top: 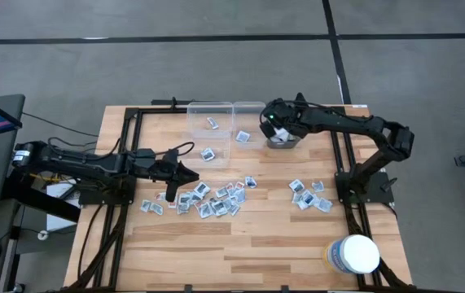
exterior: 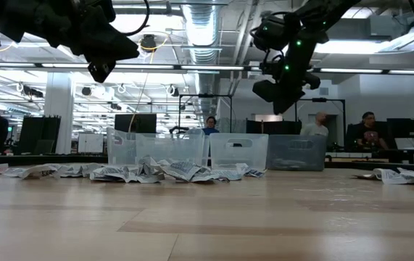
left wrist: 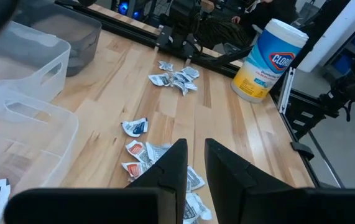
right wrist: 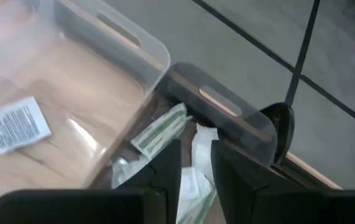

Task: Pick & Place First Aid Supplies
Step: Put the alcohol pad into the top right transparent bin

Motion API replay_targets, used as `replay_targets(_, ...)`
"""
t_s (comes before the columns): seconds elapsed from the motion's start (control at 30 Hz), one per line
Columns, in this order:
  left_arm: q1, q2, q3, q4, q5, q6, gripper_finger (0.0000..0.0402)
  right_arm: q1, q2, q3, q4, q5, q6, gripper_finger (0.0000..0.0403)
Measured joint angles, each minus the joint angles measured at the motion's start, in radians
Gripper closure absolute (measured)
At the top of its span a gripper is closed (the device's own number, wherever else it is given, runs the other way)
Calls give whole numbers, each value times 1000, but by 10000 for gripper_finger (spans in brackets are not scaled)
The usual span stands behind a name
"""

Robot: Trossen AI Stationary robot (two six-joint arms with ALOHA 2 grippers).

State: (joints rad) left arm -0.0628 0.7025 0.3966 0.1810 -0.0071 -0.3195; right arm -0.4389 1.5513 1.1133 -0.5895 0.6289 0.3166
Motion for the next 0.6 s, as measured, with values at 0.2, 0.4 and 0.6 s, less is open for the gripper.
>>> replay_targets(0.2,0,0,0,0,0,5,346,31,0,-1,-81,1,33,327)
replay_targets(0.4,0,0,0,0,0,25,346,148,0,-1,-89,1,-100,329)
replay_targets(0.6,14,0,0,0,-9,37,346,323,0,-1,-88,-141,-289,329)
